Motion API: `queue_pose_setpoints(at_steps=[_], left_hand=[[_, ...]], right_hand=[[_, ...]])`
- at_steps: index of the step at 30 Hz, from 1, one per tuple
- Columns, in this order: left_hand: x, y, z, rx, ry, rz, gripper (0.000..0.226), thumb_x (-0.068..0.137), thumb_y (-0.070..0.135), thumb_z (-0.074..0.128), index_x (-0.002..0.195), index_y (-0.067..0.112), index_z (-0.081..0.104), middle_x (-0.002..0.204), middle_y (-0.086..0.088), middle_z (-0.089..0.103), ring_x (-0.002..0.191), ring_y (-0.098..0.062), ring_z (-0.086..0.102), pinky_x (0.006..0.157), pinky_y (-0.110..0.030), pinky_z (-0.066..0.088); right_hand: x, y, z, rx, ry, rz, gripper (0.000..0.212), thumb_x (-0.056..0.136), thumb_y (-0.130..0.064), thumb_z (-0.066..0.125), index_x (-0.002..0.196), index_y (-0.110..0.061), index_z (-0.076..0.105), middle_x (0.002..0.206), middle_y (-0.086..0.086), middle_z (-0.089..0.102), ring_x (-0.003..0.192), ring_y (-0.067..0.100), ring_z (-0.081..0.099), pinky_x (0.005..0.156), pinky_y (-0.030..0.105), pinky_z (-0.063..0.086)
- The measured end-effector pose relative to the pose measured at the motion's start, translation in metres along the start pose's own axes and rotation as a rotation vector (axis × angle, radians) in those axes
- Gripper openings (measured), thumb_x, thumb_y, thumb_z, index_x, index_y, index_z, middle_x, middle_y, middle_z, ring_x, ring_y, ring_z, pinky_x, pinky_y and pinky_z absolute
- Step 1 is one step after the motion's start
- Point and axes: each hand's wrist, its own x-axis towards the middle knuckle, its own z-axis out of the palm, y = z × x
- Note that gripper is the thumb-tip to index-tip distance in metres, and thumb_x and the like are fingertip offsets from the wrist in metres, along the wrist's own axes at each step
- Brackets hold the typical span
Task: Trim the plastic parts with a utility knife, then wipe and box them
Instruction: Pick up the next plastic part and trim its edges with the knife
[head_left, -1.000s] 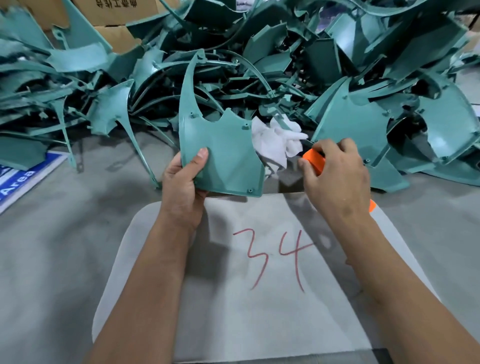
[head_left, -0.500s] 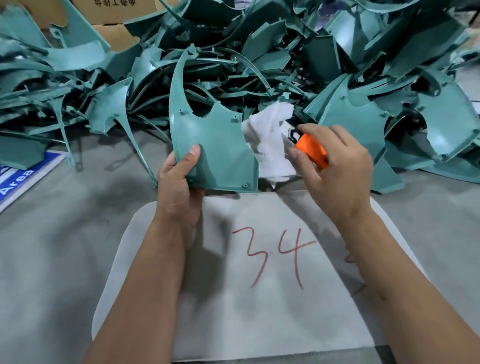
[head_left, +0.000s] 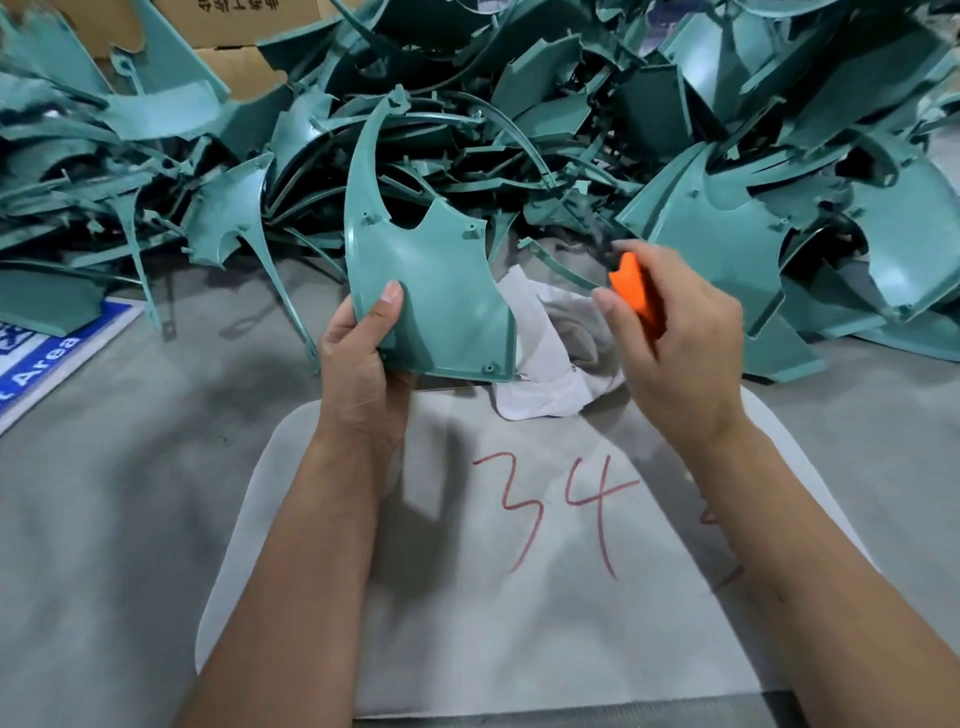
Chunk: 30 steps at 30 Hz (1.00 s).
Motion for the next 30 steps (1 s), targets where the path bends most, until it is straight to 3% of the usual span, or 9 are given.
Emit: queue_pose_setpoints(at_steps=[3, 5, 7, 9, 12, 17, 22, 30], left_hand=[[-0.001, 0.001, 0.001, 0.035, -0.016, 0.011, 0.027, 0.098, 0.018, 0.062, 0.123, 0.014, 0.072, 0.125, -0.015, 0.072, 0.113, -0.042, 0.068, 0.073, -0.079, 0.051], [0.000, 0.002, 0.001, 0.021, -0.005, 0.023, 0.030, 0.099, 0.017, 0.061, 0.127, 0.009, 0.069, 0.128, -0.019, 0.070, 0.118, -0.044, 0.065, 0.086, -0.079, 0.049], [0.000, 0.003, 0.001, 0.000, -0.004, 0.040, 0.036, 0.099, 0.015, 0.061, 0.131, 0.003, 0.065, 0.131, -0.023, 0.067, 0.123, -0.045, 0.062, 0.099, -0.070, 0.048], [0.000, 0.004, 0.000, -0.004, -0.034, 0.061, 0.039, 0.099, 0.016, 0.061, 0.134, -0.001, 0.062, 0.133, -0.025, 0.065, 0.123, -0.044, 0.062, 0.101, -0.059, 0.053], [-0.001, 0.008, -0.002, -0.014, -0.107, 0.071, 0.042, 0.099, 0.017, 0.060, 0.136, -0.003, 0.059, 0.136, -0.027, 0.062, 0.121, -0.041, 0.064, 0.102, -0.056, 0.053], [-0.005, 0.016, -0.002, 0.030, -0.205, 0.080, 0.045, 0.094, 0.016, 0.058, 0.133, -0.006, 0.057, 0.107, -0.020, 0.068, 0.085, -0.027, 0.068, 0.073, -0.033, 0.057], [-0.008, 0.017, 0.003, 0.028, -0.328, 0.088, 0.055, 0.093, 0.007, 0.055, 0.147, 0.000, 0.046, 0.133, -0.025, 0.060, 0.109, -0.033, 0.064, 0.091, -0.039, 0.057], [-0.008, 0.013, 0.005, 0.016, -0.406, 0.028, 0.055, 0.097, 0.009, 0.051, 0.150, 0.000, 0.042, 0.138, -0.025, 0.055, 0.116, -0.034, 0.058, 0.092, -0.038, 0.056]], right_hand=[[-0.005, -0.017, 0.004, 0.136, -0.131, -0.119, 0.042, 0.110, -0.039, 0.047, 0.133, -0.009, 0.063, 0.117, 0.005, 0.072, 0.099, 0.019, 0.067, 0.083, 0.037, 0.053], [-0.008, -0.027, 0.007, 0.139, -0.176, -0.177, 0.046, 0.110, -0.049, 0.038, 0.123, -0.012, 0.063, 0.101, -0.001, 0.065, 0.087, 0.017, 0.059, 0.074, 0.041, 0.048], [-0.010, -0.035, 0.009, 0.131, -0.210, -0.214, 0.054, 0.109, -0.054, 0.033, 0.108, -0.009, 0.062, 0.088, 0.000, 0.057, 0.078, 0.021, 0.051, 0.068, 0.041, 0.042], [-0.011, -0.039, 0.009, 0.124, -0.234, -0.259, 0.058, 0.108, -0.056, 0.032, 0.098, -0.007, 0.062, 0.085, 0.002, 0.057, 0.075, 0.026, 0.051, 0.068, 0.040, 0.039], [-0.012, -0.041, 0.010, 0.086, -0.235, -0.273, 0.063, 0.107, -0.059, 0.030, 0.089, -0.007, 0.060, 0.080, 0.002, 0.056, 0.073, 0.026, 0.049, 0.068, 0.035, 0.035], [-0.009, -0.031, 0.007, 0.126, -0.165, -0.200, 0.061, 0.108, -0.060, 0.027, 0.078, -0.011, 0.047, 0.070, -0.004, 0.038, 0.062, 0.019, 0.035, 0.058, 0.036, 0.029], [-0.010, -0.032, 0.008, 0.235, -0.226, -0.239, 0.047, 0.108, -0.058, 0.029, 0.078, -0.022, 0.039, 0.067, -0.006, 0.035, 0.061, 0.018, 0.034, 0.060, 0.033, 0.026], [-0.011, -0.037, 0.008, 0.128, -0.128, -0.229, 0.062, 0.109, -0.059, 0.024, 0.079, -0.010, 0.049, 0.072, -0.005, 0.036, 0.064, 0.018, 0.031, 0.062, 0.031, 0.024]])
